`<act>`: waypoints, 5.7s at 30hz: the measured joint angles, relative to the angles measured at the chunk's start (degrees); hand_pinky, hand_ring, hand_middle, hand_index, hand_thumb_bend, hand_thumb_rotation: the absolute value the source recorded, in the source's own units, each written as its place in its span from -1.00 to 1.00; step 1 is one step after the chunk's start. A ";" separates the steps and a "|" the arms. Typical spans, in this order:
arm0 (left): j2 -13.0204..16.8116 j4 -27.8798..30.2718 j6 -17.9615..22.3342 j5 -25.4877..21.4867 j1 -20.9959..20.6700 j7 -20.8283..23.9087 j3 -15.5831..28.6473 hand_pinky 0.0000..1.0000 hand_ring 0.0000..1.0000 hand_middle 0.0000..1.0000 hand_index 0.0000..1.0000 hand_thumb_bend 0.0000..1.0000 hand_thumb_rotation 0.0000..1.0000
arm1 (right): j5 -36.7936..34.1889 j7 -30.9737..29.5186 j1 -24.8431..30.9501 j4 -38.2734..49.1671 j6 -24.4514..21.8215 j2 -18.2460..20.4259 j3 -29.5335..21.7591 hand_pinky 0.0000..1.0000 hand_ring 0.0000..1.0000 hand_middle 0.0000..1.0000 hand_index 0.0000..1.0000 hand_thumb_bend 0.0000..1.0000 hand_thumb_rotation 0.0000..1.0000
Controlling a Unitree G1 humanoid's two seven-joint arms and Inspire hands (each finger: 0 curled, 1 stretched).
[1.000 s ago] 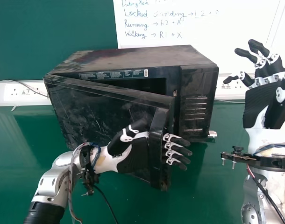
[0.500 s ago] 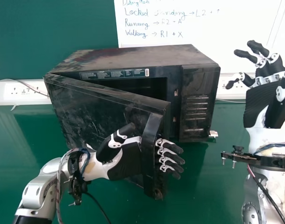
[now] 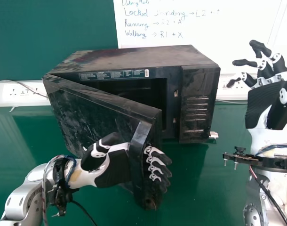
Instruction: Open the door of oven
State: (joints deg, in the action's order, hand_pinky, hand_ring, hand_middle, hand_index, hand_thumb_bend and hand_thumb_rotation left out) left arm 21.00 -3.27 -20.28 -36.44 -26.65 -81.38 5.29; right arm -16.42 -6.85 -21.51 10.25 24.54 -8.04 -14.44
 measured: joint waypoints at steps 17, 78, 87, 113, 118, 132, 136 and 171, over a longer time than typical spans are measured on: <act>6.36 -0.90 2.43 -6.28 3.76 -9.43 4.35 -0.35 -0.18 0.00 0.30 0.97 0.83 | 0.00 0.04 -0.25 0.00 0.13 -0.10 -0.31 0.65 0.84 0.87 0.75 1.00 1.00; 41.25 8.19 -28.80 -13.72 30.08 -6.95 44.77 -0.88 -0.79 -0.61 -0.05 0.04 -0.85 | -3.28 -2.18 -0.98 -0.55 -0.20 -1.47 -1.25 0.02 0.34 0.67 0.70 1.00 1.00; 32.23 9.58 -21.67 -14.51 32.67 -4.10 51.36 -0.78 -0.68 -0.53 -0.05 0.08 -0.83 | -3.21 -2.05 -1.20 -0.48 -0.30 -1.49 -1.25 -0.04 0.20 0.60 0.68 1.00 1.00; 21.90 -35.93 20.51 -16.92 13.31 -9.72 49.76 -0.86 -0.77 -0.53 0.29 1.00 0.63 | -3.00 -2.39 -1.11 -0.34 -0.51 -1.70 -1.09 -0.01 0.21 0.56 0.65 1.00 1.00; 18.36 -36.77 19.91 -21.17 6.99 -5.12 50.90 -0.87 -0.78 -0.53 0.37 1.00 0.43 | -2.98 -2.49 -1.12 -0.10 -0.62 -1.70 -1.11 -0.01 0.21 0.56 0.65 1.00 1.00; 24.71 -54.33 24.80 -12.86 3.61 -4.81 46.92 -0.81 -0.65 -0.40 0.25 0.99 0.29 | -3.28 -3.21 -1.03 -0.07 -0.75 -1.76 -1.44 0.00 0.21 0.56 0.65 1.00 1.00; 24.42 -53.97 28.93 -11.09 4.04 0.12 46.90 -0.87 -0.65 -0.38 0.21 0.96 0.33 | -3.28 -3.26 -1.00 -0.07 -0.76 -1.76 -1.49 0.00 0.21 0.56 0.66 1.00 1.00; 24.03 -54.37 28.76 -11.43 4.02 1.66 46.92 -1.00 -0.96 -0.46 0.25 0.99 0.39 | -3.28 -4.09 -0.98 -0.12 -1.02 -1.77 -1.68 0.02 0.22 0.58 0.67 1.00 1.00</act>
State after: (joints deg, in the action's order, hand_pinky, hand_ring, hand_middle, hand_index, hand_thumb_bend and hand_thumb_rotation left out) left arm 45.03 -57.64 8.48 -47.86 -22.62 -79.72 52.21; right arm -19.71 -10.93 -22.49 10.14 23.51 -9.81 -16.12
